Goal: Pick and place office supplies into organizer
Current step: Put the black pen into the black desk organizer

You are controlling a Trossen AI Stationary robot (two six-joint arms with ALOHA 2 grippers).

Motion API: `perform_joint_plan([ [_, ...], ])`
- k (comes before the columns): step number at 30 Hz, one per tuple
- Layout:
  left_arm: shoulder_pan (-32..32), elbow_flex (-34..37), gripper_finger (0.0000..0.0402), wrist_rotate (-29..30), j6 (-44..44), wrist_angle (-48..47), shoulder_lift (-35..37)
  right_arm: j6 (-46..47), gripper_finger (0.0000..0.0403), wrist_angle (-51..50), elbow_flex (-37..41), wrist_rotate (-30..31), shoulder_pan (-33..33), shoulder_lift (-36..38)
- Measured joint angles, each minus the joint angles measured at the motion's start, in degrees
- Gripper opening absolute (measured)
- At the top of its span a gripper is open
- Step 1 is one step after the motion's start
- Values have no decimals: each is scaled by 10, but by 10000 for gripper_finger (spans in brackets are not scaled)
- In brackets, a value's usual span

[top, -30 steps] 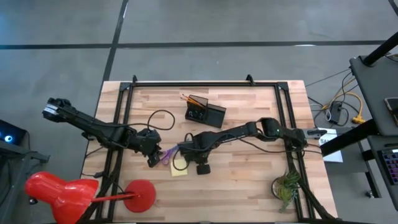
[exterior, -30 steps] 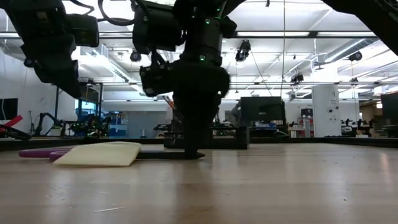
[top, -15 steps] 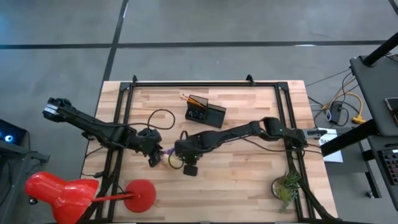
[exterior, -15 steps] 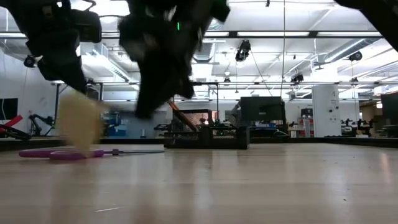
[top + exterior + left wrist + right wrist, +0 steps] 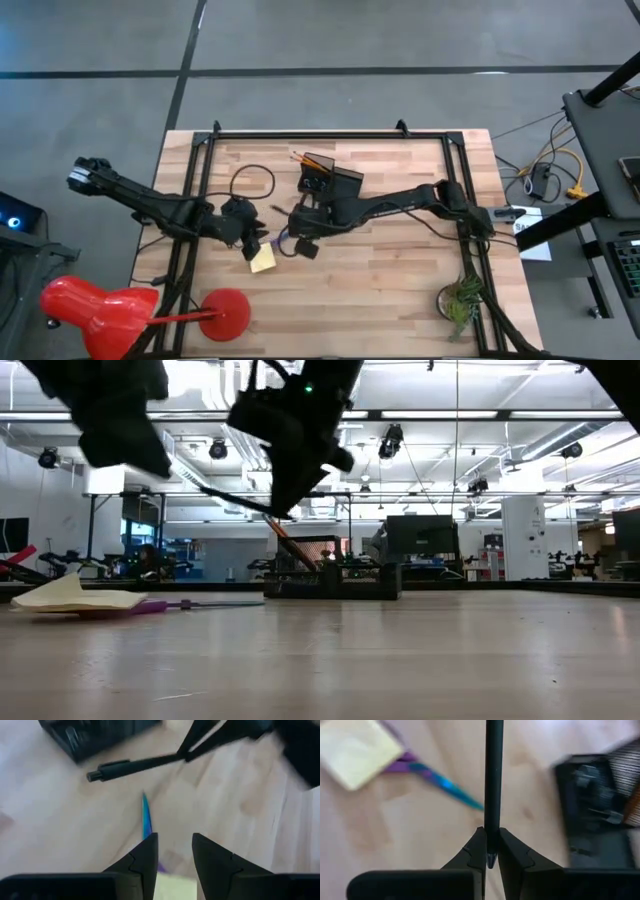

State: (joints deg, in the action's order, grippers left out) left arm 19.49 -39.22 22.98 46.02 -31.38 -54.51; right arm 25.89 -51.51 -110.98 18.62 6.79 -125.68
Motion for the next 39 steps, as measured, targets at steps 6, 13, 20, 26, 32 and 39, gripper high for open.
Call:
perform_joint_plan([
  [6,-2,-26,105,75,-47,-1,29,41,18,-64,12,80,-2,37],
  [13,-30,-56,105,72,-67,-2,75,78,18,-95,56,122,-2,67],
  [20,-202,-56,105,-110,-143,67,76,101,18,-22,151,128,-2,108],
  [26,-384,-56,105,-348,-149,171,4,85,18,59,244,152,5,163],
  [32,-436,-71,105,-473,-141,238,-63,43,18,80,282,161,4,195],
  [39,-440,-97,121,-477,-131,234,-119,22,18,104,283,161,5,196],
])
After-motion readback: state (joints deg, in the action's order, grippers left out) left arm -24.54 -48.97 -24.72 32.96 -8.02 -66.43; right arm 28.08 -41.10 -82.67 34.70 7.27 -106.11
